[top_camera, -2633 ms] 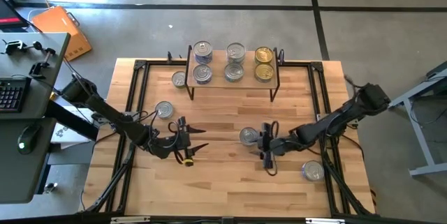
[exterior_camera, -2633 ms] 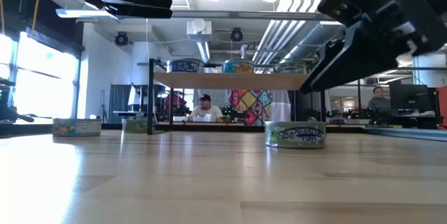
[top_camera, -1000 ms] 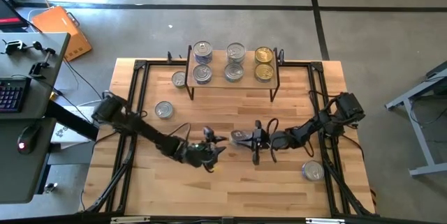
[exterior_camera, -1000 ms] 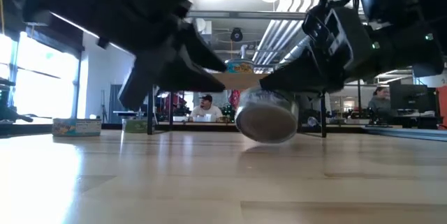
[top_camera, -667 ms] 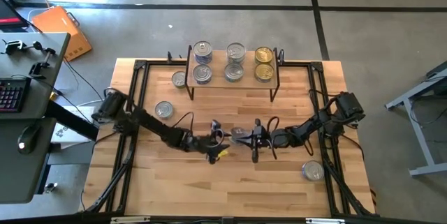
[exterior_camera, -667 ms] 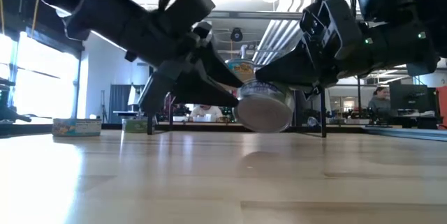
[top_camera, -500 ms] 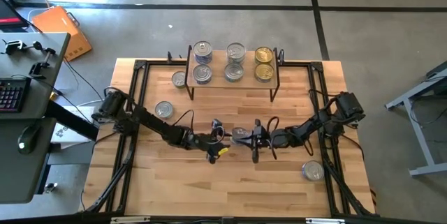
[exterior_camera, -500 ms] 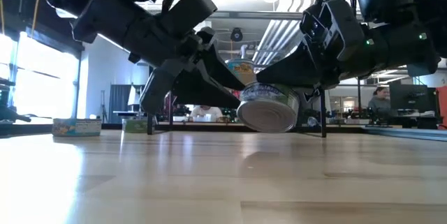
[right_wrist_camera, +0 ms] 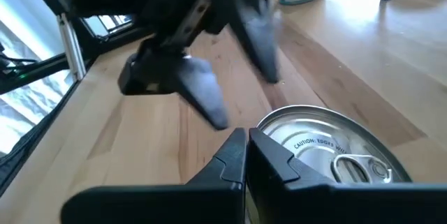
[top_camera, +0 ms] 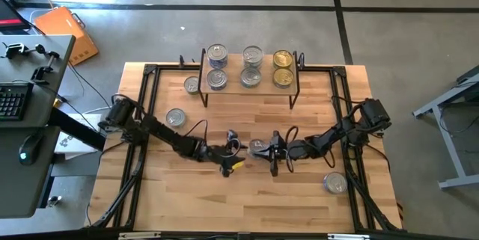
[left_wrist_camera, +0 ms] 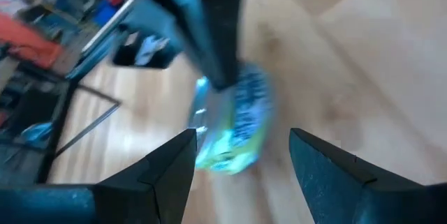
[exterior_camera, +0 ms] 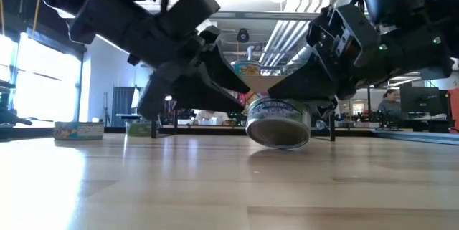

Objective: Stack canned seafood by type on shelf
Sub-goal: Stack the green tuna can on top of the other green tuna can on the shelf

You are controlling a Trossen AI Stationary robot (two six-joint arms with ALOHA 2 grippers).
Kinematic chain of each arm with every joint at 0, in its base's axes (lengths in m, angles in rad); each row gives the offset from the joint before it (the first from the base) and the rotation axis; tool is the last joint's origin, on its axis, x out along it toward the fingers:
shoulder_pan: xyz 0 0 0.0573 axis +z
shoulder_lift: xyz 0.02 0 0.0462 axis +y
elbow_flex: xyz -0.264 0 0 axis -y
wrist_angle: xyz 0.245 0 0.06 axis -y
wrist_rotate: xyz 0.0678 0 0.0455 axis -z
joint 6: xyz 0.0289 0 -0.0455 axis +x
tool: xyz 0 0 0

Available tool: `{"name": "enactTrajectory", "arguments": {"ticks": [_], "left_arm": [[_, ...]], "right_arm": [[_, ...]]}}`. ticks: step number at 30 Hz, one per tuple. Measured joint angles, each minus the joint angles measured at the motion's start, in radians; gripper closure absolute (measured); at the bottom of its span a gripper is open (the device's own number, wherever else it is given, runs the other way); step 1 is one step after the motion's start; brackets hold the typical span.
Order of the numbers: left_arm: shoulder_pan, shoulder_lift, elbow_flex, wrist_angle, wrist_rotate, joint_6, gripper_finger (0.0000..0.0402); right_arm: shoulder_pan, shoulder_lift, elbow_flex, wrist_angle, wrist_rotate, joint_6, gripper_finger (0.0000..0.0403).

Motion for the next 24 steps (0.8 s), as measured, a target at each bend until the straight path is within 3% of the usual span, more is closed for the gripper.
{"name": "enactTrajectory", "arguments": {"ticks": [6,13,19,24], "left_arm": [[-0.002,0.028,0.000,0.032,-0.041,0.018,0.0179],[0.023,0.136,0.000,0.200,-0.017,0.048,0.0179],[0.023,0.167,0.000,0.214,-0.017,-0.075,0.0182],[0.023,0.165,0.001,0.171,-0.023,-0.166,0.0224]], "right_arm": [[-0.007,0.000,0.005,0.031,0.009,-0.006,0.0403],[-0.007,0.000,0.080,-0.032,-0.006,-0.087,0.0403],[-0.007,0.000,0.123,-0.133,-0.007,-0.113,0.0403],[-0.008,0.000,0.125,-0.129,-0.007,-0.142,0.0392]]}}
